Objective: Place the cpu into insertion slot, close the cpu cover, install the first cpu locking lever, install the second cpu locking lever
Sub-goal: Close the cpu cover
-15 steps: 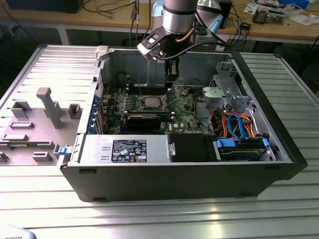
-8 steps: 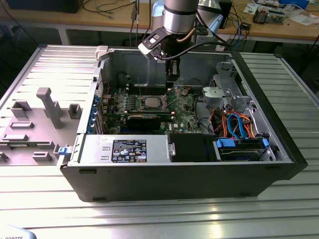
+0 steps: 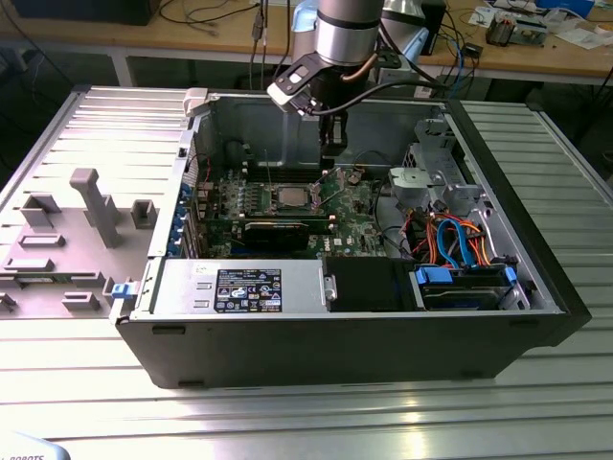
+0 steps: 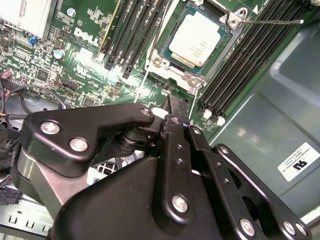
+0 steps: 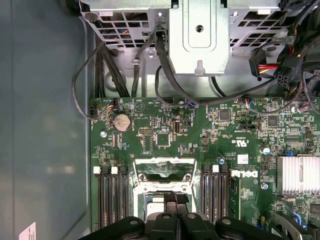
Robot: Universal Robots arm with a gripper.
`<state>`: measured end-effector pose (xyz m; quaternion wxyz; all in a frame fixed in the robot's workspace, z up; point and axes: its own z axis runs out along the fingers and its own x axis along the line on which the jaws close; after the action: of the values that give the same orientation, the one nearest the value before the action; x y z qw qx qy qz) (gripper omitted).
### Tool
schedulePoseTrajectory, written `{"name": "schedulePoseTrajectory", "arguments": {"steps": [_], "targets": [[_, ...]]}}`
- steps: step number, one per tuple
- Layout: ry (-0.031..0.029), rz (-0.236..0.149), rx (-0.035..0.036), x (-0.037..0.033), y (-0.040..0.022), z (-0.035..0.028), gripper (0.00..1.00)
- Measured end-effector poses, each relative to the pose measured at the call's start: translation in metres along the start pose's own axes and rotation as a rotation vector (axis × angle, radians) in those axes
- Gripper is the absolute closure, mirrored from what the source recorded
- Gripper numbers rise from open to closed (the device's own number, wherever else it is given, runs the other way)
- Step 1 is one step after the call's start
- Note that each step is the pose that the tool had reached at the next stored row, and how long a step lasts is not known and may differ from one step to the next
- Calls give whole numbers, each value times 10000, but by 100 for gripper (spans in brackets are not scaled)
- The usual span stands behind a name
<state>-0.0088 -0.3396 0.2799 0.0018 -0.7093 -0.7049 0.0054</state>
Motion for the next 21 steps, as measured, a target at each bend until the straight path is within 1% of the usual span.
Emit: {"name": "schedulePoseTrajectory", "arguments": {"steps": [15, 21], "targets": [[-1, 0, 3, 0, 43, -1, 89], [0, 0, 9, 4, 76, -1, 89]]}}
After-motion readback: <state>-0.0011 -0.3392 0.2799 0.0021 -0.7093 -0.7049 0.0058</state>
